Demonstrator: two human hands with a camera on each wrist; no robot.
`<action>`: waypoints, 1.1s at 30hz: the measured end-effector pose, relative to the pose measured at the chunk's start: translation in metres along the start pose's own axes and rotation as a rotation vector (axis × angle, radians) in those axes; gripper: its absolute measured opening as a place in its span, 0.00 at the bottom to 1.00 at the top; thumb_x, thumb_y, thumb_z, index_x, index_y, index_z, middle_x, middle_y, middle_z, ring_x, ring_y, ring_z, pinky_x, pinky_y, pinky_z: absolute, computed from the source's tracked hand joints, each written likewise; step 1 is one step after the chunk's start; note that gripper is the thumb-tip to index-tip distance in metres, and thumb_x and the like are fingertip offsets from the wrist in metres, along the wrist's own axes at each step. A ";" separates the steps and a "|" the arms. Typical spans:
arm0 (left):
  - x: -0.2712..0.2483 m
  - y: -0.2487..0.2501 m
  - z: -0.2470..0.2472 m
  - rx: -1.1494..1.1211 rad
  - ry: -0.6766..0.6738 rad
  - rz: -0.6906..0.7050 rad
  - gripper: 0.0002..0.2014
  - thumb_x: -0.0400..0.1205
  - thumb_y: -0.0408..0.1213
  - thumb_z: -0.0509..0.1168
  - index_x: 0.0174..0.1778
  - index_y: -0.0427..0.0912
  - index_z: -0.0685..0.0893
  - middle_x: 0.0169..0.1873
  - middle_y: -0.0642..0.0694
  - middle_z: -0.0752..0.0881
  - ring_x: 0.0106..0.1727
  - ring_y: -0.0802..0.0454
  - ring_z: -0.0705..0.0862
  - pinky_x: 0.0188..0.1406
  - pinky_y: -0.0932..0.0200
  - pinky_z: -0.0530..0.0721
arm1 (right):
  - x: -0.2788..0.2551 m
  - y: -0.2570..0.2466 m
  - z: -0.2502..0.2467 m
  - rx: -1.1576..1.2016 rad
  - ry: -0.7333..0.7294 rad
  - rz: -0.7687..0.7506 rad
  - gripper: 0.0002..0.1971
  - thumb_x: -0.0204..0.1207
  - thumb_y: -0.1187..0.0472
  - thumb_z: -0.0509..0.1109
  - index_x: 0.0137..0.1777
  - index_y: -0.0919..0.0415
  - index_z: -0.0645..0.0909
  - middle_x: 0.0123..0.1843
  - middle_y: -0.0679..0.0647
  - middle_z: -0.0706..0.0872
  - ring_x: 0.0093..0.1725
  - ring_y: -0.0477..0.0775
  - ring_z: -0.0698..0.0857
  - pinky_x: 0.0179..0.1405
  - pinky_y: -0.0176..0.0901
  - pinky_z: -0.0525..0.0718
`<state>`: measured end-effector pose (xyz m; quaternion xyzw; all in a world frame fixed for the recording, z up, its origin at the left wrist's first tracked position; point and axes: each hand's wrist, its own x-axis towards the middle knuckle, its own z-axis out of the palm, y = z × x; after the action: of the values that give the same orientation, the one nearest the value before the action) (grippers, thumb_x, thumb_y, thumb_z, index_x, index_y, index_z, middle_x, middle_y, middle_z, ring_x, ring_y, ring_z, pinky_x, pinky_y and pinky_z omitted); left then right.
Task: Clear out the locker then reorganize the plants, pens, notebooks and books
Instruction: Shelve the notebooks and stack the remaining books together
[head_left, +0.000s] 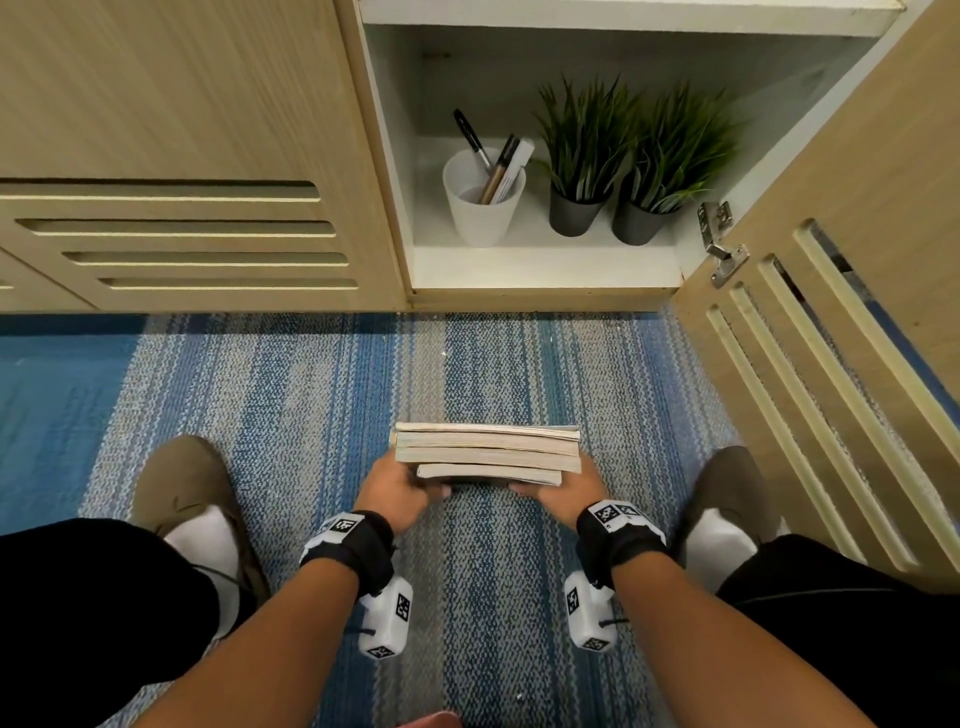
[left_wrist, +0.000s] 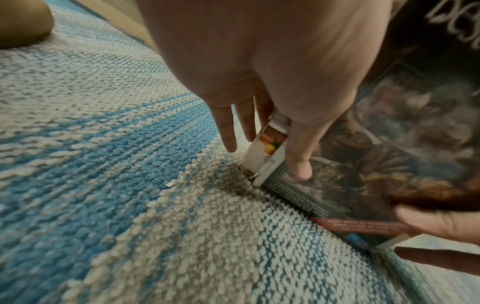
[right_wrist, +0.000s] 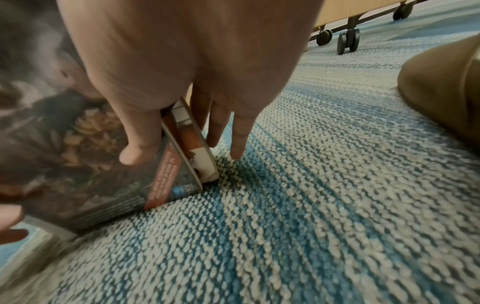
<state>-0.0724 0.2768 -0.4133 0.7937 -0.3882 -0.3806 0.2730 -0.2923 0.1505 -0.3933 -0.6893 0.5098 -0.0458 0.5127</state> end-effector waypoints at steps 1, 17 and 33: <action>0.001 -0.002 0.001 -0.001 0.007 0.019 0.19 0.71 0.36 0.80 0.58 0.52 0.90 0.54 0.55 0.91 0.58 0.53 0.87 0.62 0.56 0.83 | 0.000 0.002 0.001 -0.005 0.005 -0.009 0.23 0.66 0.64 0.84 0.61 0.53 0.87 0.51 0.41 0.87 0.50 0.40 0.84 0.51 0.20 0.79; 0.041 0.090 -0.086 0.115 0.126 0.134 0.23 0.70 0.49 0.78 0.60 0.47 0.87 0.55 0.52 0.90 0.58 0.53 0.88 0.61 0.56 0.84 | 0.016 -0.098 -0.059 -0.099 0.220 -0.100 0.24 0.62 0.47 0.85 0.59 0.50 0.88 0.52 0.47 0.92 0.53 0.50 0.88 0.60 0.44 0.85; 0.040 0.359 -0.250 0.096 0.116 0.337 0.22 0.72 0.34 0.80 0.61 0.46 0.86 0.57 0.51 0.88 0.58 0.50 0.84 0.64 0.57 0.78 | 0.007 -0.306 -0.240 0.019 0.338 -0.390 0.20 0.62 0.57 0.85 0.53 0.51 0.85 0.48 0.43 0.92 0.50 0.46 0.89 0.53 0.43 0.84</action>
<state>0.0019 0.0810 -0.0274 0.7500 -0.5171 -0.2640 0.3168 -0.2290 -0.0272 -0.0532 -0.7524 0.4451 -0.2633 0.4081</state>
